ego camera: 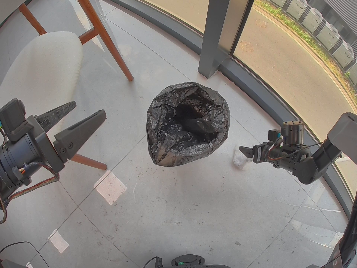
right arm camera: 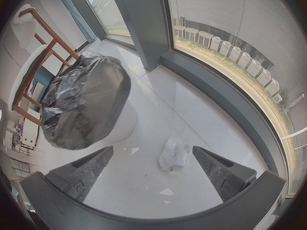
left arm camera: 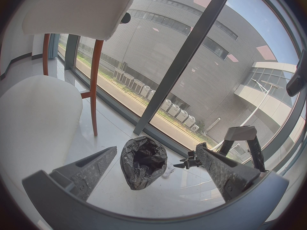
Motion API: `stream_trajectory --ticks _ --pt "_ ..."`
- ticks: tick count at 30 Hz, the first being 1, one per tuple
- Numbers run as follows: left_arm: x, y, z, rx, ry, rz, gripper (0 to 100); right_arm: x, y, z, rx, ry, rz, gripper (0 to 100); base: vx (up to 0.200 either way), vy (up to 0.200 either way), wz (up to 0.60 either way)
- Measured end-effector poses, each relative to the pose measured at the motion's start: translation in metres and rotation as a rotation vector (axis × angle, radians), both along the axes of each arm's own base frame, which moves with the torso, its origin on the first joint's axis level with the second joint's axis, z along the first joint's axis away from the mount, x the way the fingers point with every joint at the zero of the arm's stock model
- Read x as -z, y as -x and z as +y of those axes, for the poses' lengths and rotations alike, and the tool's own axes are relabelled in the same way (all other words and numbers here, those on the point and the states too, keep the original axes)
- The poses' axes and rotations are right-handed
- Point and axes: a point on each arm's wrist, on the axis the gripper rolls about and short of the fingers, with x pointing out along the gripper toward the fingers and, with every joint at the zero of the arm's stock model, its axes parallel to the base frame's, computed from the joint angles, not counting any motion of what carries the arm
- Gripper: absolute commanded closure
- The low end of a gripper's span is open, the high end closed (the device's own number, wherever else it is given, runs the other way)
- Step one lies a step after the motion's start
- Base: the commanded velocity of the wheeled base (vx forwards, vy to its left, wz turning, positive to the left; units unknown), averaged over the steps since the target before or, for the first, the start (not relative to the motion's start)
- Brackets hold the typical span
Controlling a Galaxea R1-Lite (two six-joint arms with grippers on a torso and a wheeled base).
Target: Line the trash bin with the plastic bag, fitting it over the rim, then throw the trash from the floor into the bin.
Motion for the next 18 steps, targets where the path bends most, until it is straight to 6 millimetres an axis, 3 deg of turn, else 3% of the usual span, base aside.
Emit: stream_trajectory --ticks 8,18 --pt "-0.002 -0.001 0.002 -0.01 0.002 -0.011 0 0.008 -0.039 -0.008 0.086 0.035 0.007 0 0.0 0.0 0.0" --pt "-0.001 -0.002 0.002 -0.016 -0.006 -0.014 0 0.04 -0.057 -0.005 0.102 0.055 0.051 0 0.0 0.0 0.0"
